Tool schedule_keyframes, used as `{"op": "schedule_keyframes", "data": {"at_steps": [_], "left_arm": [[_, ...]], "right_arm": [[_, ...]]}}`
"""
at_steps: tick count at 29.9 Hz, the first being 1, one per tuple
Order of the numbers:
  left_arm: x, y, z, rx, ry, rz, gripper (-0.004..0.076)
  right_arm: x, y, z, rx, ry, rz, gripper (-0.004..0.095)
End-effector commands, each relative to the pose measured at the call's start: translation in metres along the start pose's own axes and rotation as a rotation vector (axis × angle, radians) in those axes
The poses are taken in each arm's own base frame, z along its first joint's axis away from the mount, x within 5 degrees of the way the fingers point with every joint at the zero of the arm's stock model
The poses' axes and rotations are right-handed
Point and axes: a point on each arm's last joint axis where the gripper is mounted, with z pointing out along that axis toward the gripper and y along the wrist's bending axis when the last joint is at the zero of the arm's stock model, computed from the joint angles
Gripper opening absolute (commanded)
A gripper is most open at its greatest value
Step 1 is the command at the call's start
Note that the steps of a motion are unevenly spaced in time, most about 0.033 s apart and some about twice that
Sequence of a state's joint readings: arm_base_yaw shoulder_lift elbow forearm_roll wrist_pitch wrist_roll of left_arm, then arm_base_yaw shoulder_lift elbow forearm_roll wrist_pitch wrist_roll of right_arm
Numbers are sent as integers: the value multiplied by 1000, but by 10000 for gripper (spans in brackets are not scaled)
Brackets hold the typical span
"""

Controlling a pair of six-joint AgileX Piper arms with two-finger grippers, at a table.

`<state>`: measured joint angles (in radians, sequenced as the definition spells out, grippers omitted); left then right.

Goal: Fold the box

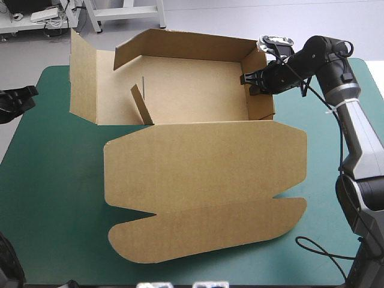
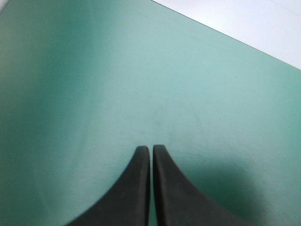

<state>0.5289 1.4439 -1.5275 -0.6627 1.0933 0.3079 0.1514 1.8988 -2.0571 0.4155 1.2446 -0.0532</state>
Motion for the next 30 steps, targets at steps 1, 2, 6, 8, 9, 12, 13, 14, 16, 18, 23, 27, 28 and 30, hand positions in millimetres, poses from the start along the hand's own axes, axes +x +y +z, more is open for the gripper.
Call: {"op": "schedule_keyframes", "data": {"at_steps": [1,2,6,8,9,12,13,14,16,18,23,27,28,30], "left_arm": [[-5,-18,7,222,14,-24,6],[-2,-21,15,275,67,-16,6],[3,-42,35,422,131,7,6],[3,-56,37,493,120,30,3],[4,-63,37,533,117,35,-6],[5,-76,33,641,120,47,-9],[5,-79,31,654,113,46,-9],[5,-81,29,661,111,49,-9],[5,-86,23,677,96,55,-9],[6,-89,16,679,82,71,-9],[9,-99,-5,684,40,122,-9],[10,-103,-15,687,23,139,-9],[11,-105,-18,687,19,140,-9],[12,-107,-22,689,11,148,-9]], "right_arm": [[-5,29,-48,-135,-135,-20,-18],[-5,31,-49,-146,-141,-27,-18],[-4,34,-47,-143,-129,-43,-16],[-3,37,-46,-148,-125,-49,-16],[-3,38,-46,-149,-131,-50,-16],[-4,42,-45,-155,-146,-53,-16],[-5,43,-45,-154,-152,-55,-16],[-5,45,-44,-157,-155,-60,-16],[-6,46,-43,-150,-176,-65,-16],[-8,47,-42,-126,-197,-61,-16],[-8,59,-35,-56,-226,-104,-16],[-11,73,-32,-41,-291,-125,-16],[-11,76,-31,-44,-309,-132,-16],[-13,81,-31,-50,-332,-138,-16]]}}
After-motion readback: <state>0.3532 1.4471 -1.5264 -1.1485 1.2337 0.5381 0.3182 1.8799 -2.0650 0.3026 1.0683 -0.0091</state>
